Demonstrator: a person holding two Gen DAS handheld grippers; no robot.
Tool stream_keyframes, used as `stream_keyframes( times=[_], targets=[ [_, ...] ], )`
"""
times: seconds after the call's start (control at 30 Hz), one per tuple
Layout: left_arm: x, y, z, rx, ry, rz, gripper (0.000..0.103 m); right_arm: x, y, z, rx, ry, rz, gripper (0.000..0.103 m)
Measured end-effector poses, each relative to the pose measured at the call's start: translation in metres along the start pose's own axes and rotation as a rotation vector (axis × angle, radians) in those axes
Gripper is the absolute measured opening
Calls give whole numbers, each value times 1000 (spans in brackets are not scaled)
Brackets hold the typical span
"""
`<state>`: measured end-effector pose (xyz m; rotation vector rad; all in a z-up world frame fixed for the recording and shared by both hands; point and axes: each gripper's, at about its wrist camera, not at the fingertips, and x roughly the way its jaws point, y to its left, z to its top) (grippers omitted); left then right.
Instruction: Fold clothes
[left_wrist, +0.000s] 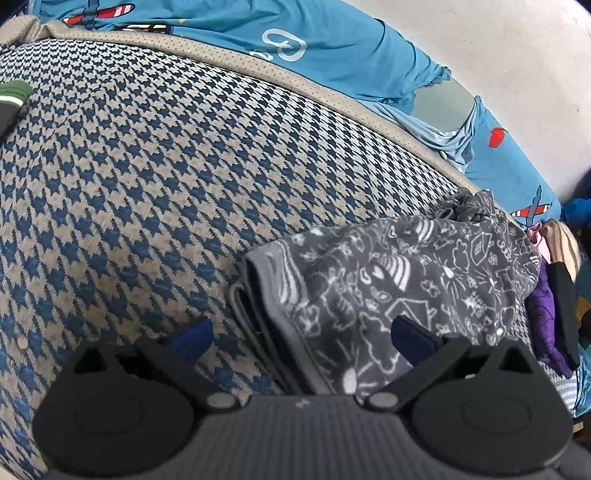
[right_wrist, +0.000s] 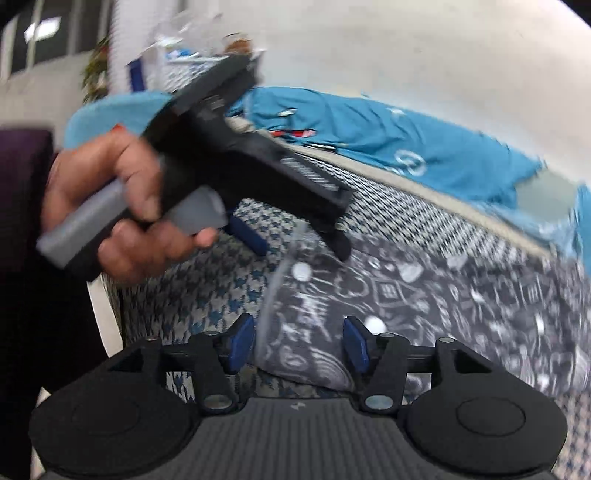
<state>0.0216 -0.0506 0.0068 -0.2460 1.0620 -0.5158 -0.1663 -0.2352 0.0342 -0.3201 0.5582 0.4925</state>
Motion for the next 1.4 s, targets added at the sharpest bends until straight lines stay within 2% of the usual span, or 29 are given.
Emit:
stream_keyframes(
  times=[0.1, 0.23, 0.43, 0.77, 0.83, 0.87, 0.97, 1.17, 1.4],
  targets=[
    [-1, 1, 1, -9, 2, -8, 103, 11, 14, -3, -87, 19, -11, 57],
    [-2, 2, 1, -17, 8, -29, 103, 26, 28, -7, -187, 46, -70, 59],
    [-3, 0, 1, -17, 26, -56, 103, 37, 32, -14, -236, 58, -107, 60],
    [4, -1, -1, -30, 58, -53, 103, 47, 29, -20, -258, 38, -138, 57],
    [4, 1, -1, -39, 62, -55, 103, 48, 28, -19, -244, 36, -141, 50],
    [4, 2, -2, -46, 65, -60, 103, 49, 27, -18, -236, 35, -147, 41],
    [3, 5, -2, -69, 73, -78, 103, 48, 18, -13, -180, 24, -150, 32],
    [6, 5, -1, -121, 83, -127, 103, 38, -9, 1, 31, -6, -99, 26],
    [11, -3, -1, -181, 105, -215, 103, 25, -46, 15, 274, -56, -45, 24]
  ],
)
